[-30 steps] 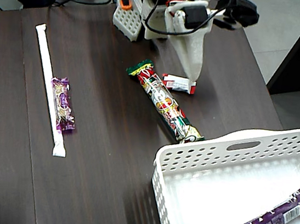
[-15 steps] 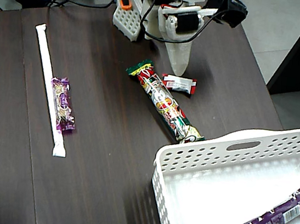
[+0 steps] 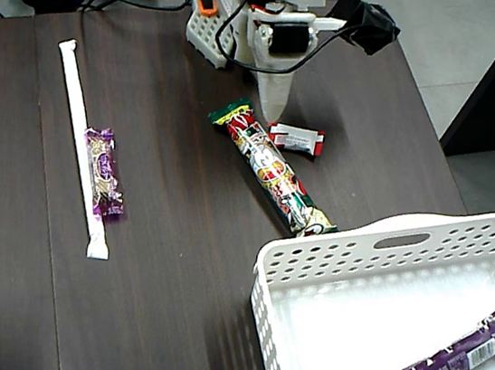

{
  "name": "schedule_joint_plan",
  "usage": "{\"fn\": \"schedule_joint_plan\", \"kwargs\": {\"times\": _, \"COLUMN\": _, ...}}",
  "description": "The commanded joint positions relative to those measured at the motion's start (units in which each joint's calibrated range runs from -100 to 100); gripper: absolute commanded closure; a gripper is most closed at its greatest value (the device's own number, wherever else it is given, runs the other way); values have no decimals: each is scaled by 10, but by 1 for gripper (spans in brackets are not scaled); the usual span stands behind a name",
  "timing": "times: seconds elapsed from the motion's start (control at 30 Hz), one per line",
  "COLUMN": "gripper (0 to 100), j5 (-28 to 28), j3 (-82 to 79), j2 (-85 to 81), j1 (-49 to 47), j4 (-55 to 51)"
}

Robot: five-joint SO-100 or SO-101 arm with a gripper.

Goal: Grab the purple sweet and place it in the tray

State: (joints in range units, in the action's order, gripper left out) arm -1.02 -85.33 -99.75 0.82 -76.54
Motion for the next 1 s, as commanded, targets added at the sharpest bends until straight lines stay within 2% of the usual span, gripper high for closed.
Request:
{"fn": "schedule_joint_plan", "kwargs": {"times": 0.0, "gripper": 99, "j5": -1, "j3": 21, "j2": 4, "j1": 22, "j4": -4}}
{"fn": "schedule_joint_plan", "kwargs": {"times": 0.17, "gripper": 99, "j5": 0, "j3": -82, "j2": 5, "j1": 17, "j4": 50}}
{"fn": "schedule_joint_plan", "kwargs": {"times": 0.97, "gripper": 99, "j5": 1, "j3": -86, "j2": 4, "j1": 20, "j4": 65}}
